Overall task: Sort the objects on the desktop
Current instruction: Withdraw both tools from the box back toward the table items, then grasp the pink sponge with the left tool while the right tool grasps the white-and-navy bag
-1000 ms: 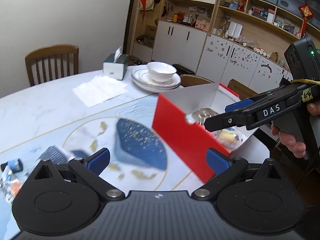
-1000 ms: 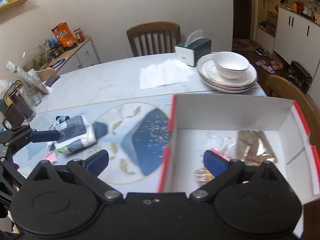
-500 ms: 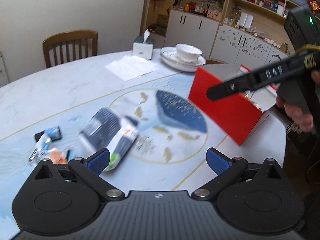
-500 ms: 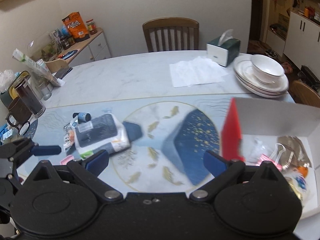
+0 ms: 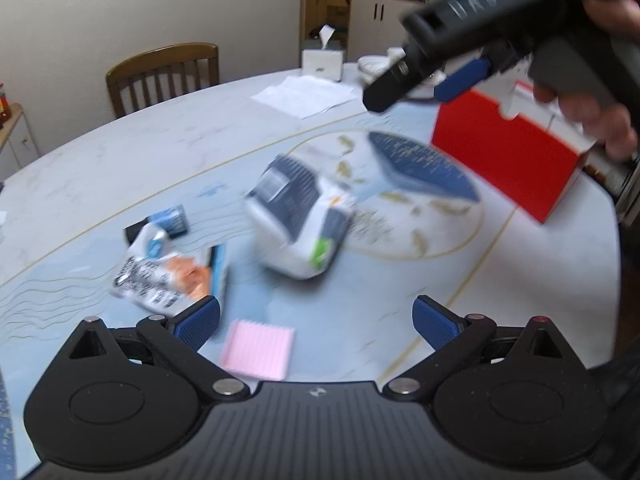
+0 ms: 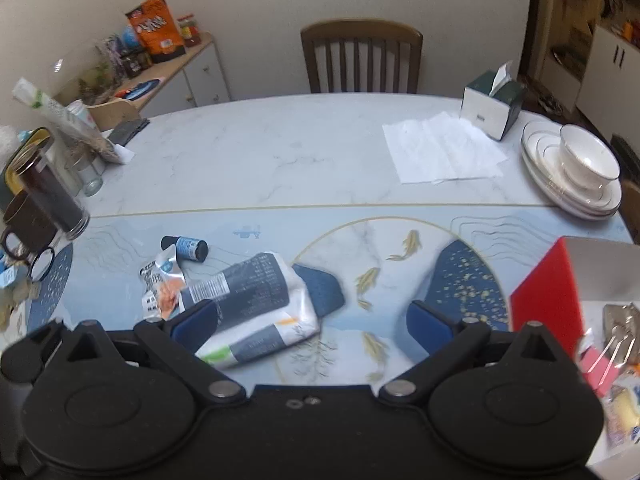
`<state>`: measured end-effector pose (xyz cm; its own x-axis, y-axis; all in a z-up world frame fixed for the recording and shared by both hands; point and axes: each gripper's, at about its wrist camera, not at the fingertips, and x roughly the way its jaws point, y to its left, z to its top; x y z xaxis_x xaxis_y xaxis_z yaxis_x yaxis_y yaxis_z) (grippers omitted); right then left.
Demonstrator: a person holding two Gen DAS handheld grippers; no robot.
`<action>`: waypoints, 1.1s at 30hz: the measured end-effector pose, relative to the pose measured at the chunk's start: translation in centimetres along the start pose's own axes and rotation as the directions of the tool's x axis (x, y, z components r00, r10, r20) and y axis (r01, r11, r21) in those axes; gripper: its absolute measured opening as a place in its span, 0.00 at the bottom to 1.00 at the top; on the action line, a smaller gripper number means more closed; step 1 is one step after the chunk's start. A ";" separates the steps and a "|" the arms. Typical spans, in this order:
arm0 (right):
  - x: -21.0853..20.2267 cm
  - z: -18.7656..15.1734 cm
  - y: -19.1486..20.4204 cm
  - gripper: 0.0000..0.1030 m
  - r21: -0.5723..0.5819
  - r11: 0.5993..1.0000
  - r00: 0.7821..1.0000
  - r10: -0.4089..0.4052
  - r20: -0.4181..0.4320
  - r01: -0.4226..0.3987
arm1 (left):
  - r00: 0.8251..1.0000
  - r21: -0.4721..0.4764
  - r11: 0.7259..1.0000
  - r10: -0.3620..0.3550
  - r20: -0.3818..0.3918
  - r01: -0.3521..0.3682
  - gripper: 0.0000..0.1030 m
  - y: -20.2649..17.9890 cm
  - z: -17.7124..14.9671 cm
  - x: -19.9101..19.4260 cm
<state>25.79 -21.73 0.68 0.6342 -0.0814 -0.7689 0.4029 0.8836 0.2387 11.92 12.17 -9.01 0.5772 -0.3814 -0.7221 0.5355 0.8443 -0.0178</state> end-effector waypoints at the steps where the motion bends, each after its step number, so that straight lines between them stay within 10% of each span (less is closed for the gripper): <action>1: 0.5 0.3 0.2 0.98 0.016 1.000 1.000 -0.003 -0.008 0.004 | 1.000 -0.001 1.000 0.002 -0.007 -0.002 1.00 0.4 -0.3 0.2; 15: 7.3 3.0 2.7 0.95 0.199 0.977 0.990 -0.053 -0.134 0.079 | 0.999 -0.019 1.000 0.003 -0.042 -0.004 1.00 3.6 -2.0 2.1; 33: 12.6 1.1 3.6 0.92 0.122 0.972 0.945 -0.161 -0.286 0.202 | 0.998 -0.013 0.999 -0.031 -0.048 0.030 0.98 4.0 -2.3 3.4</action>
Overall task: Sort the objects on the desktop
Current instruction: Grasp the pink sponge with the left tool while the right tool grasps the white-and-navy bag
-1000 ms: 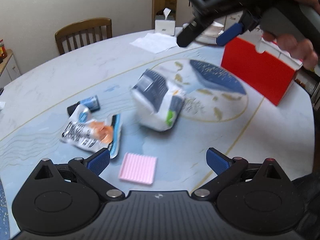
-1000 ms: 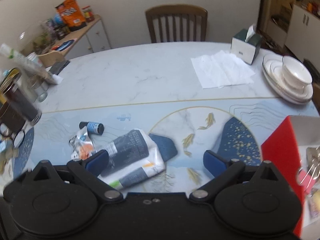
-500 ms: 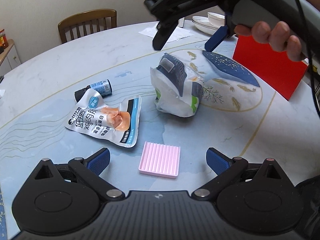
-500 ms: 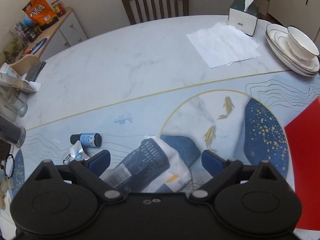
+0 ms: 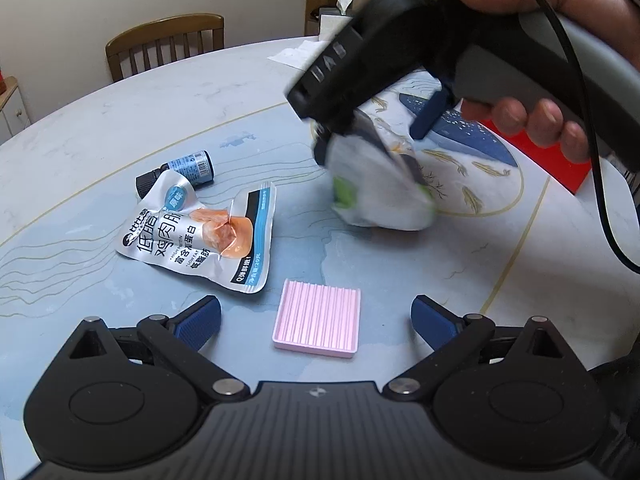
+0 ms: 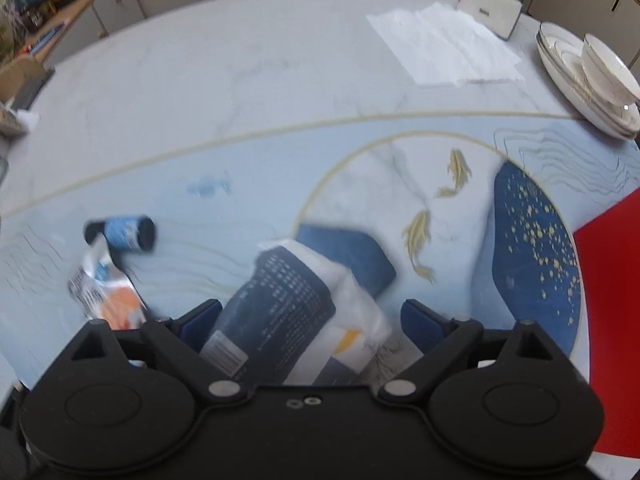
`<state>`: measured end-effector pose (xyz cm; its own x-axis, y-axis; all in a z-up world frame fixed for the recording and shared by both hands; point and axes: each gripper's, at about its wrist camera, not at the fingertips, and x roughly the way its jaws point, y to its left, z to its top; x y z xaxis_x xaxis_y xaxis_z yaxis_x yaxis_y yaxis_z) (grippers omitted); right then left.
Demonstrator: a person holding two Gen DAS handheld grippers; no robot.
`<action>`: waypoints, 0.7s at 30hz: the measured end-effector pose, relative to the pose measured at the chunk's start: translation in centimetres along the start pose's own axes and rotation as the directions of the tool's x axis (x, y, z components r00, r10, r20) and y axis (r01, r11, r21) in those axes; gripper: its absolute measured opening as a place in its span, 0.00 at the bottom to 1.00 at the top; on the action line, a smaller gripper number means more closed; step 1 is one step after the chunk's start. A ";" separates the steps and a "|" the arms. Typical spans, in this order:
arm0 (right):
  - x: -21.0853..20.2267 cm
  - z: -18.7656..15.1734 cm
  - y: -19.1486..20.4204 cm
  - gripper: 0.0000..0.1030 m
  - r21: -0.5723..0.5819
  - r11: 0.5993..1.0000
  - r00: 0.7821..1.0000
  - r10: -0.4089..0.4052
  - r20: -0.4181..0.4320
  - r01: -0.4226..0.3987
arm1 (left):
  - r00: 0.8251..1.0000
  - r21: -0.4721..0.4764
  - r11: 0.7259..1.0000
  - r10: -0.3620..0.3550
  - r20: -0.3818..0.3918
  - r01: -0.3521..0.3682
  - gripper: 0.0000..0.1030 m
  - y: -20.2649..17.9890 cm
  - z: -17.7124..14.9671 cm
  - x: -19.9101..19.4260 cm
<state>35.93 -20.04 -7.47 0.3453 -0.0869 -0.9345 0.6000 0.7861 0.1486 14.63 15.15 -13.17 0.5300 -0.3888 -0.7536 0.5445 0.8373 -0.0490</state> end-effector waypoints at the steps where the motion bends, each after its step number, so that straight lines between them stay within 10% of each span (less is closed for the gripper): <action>1: 0.3 -0.2 -0.2 0.92 0.002 1.000 1.000 -0.003 -0.012 0.003 | 1.000 0.000 1.000 -0.003 0.001 0.003 0.97 0.0 0.0 0.0; 21: -0.3 -4.3 -3.8 0.69 -0.038 0.999 0.996 -0.036 -0.078 0.033 | 0.999 0.066 0.997 0.032 -0.018 -0.031 0.64 -1.9 0.5 0.1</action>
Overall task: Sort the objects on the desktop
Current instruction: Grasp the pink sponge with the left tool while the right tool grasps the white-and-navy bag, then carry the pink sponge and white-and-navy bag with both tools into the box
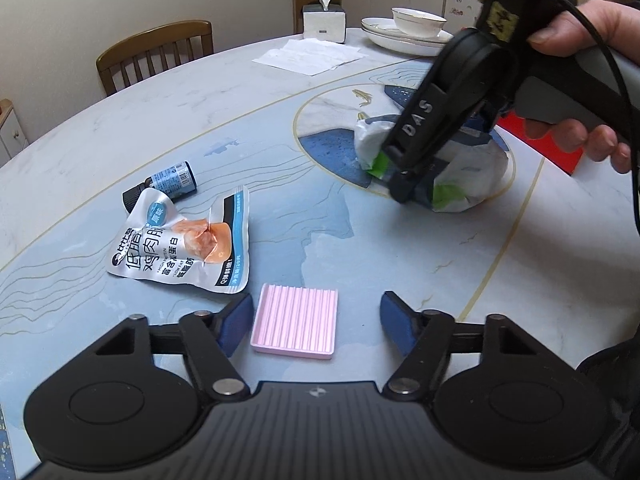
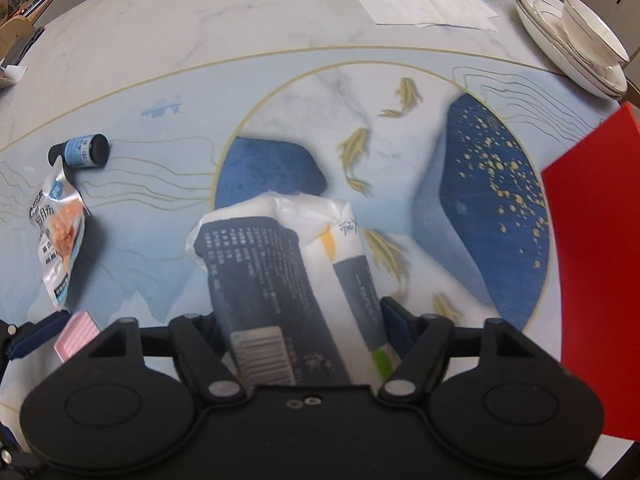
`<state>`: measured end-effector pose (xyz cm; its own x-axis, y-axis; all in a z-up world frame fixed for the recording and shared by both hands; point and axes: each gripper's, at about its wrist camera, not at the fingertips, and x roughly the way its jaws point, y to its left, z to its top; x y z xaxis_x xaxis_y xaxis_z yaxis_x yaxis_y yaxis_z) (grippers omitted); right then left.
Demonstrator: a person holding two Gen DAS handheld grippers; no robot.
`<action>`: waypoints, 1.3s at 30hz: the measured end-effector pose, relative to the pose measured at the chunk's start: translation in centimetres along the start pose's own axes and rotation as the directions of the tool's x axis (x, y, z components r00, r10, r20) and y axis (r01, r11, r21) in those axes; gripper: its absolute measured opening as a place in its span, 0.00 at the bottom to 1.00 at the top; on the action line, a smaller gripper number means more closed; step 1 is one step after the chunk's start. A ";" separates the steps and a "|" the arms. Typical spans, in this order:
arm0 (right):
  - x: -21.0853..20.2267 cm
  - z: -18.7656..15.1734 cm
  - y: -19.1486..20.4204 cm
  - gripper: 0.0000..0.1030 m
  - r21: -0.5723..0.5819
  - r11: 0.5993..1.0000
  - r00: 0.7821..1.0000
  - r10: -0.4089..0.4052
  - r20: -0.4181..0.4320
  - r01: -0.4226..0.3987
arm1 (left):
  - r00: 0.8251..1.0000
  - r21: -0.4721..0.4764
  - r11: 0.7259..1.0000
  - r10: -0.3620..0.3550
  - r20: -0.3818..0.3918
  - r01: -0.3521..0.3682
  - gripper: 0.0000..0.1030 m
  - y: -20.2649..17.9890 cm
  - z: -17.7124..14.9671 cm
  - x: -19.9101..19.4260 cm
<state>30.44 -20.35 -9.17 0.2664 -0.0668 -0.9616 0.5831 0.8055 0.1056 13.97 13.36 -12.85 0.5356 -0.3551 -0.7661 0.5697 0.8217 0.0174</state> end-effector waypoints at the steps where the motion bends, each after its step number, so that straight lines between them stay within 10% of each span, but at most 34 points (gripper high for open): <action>1: -0.2 0.1 -0.2 0.65 -0.001 1.000 1.000 0.001 -0.002 -0.001 | 1.000 -0.001 1.000 0.001 -0.001 -0.001 0.61 -0.1 0.0 0.0; 9: -1.0 -1.1 -2.1 0.49 0.000 1.000 1.000 0.003 -0.003 -0.003 | 1.000 -0.009 1.000 0.014 -0.006 -0.014 0.39 -0.8 0.3 -0.2; 39: -10.0 -3.5 -11.8 0.42 0.007 0.980 0.970 0.196 0.147 -0.199 | 0.997 -0.082 0.996 0.034 0.065 -0.029 0.39 -9.3 7.8 -2.2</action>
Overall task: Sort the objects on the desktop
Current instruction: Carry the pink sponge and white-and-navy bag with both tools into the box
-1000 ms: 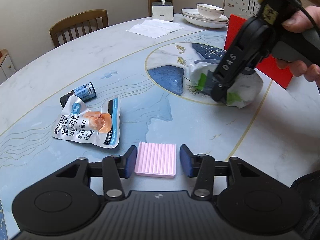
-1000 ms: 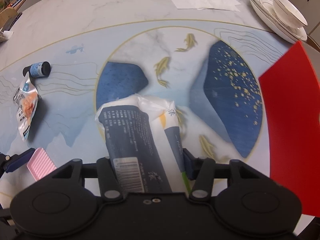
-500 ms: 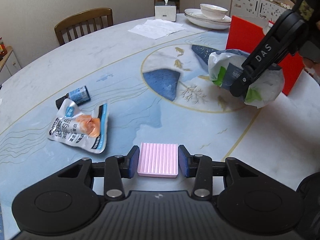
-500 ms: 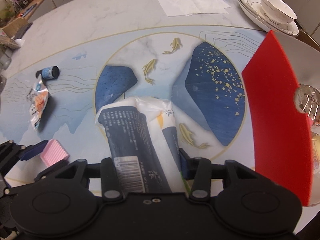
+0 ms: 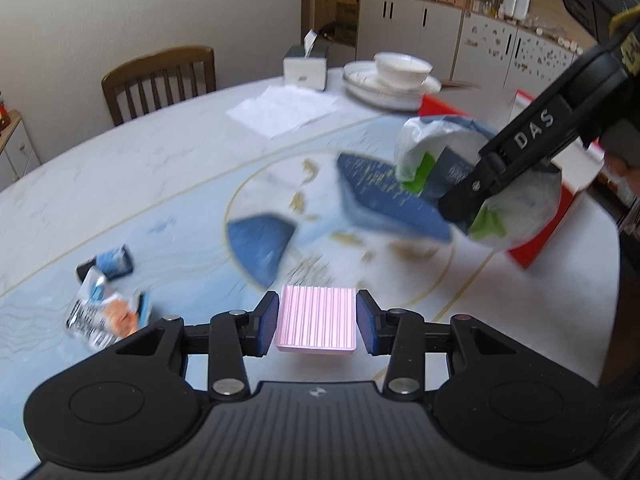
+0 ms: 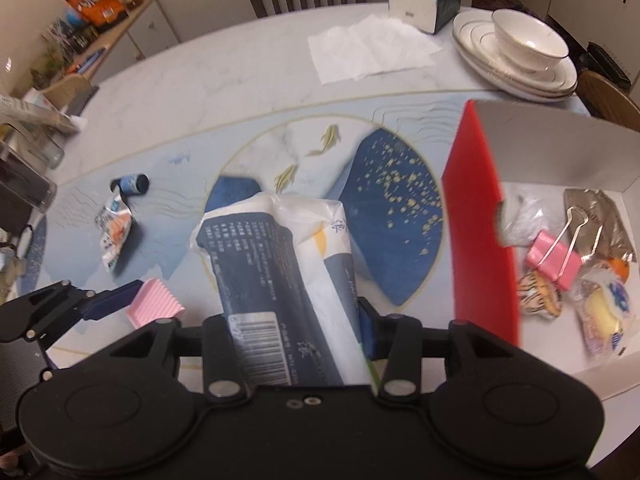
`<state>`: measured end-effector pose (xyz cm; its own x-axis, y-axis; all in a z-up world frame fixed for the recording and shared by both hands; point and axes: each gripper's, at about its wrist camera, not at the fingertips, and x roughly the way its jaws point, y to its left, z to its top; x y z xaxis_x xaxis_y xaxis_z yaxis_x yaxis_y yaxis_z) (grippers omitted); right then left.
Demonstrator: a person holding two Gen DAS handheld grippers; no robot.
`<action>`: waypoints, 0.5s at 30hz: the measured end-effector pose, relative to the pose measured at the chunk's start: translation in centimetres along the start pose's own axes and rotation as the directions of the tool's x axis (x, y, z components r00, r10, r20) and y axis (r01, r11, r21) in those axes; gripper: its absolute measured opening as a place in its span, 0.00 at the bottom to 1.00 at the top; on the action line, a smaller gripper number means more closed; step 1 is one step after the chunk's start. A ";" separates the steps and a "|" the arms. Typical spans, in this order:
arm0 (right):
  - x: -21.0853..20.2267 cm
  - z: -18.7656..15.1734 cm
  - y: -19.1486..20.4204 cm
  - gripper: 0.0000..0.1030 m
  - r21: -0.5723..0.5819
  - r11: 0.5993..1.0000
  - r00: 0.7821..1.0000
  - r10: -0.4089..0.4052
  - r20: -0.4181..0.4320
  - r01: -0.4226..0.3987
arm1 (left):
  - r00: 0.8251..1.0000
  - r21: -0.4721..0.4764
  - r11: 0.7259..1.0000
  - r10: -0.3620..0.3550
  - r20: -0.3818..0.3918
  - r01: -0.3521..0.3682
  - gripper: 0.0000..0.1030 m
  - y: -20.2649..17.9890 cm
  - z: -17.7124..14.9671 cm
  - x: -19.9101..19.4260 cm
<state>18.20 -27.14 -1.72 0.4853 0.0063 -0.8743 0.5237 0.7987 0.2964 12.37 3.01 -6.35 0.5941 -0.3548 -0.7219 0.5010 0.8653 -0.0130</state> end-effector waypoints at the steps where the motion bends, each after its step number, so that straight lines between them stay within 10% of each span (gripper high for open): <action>1: -0.5 0.1 -0.5 0.42 0.001 1.000 1.000 0.008 0.008 -0.008 | 1.000 0.003 1.000 -0.002 0.008 0.002 0.39 -0.6 0.6 -0.2; 15: -5.4 1.1 -10.1 0.42 0.054 0.998 0.994 0.016 0.107 -0.021 | 0.995 0.023 1.000 -0.009 0.101 0.007 0.39 -7.8 6.1 -0.9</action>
<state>11.03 -35.90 0.45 0.5657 -0.0460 -0.8233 0.5501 0.7648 0.3353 11.74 -5.58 -1.38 0.6500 -0.3966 -0.6482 0.5196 0.8544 -0.0017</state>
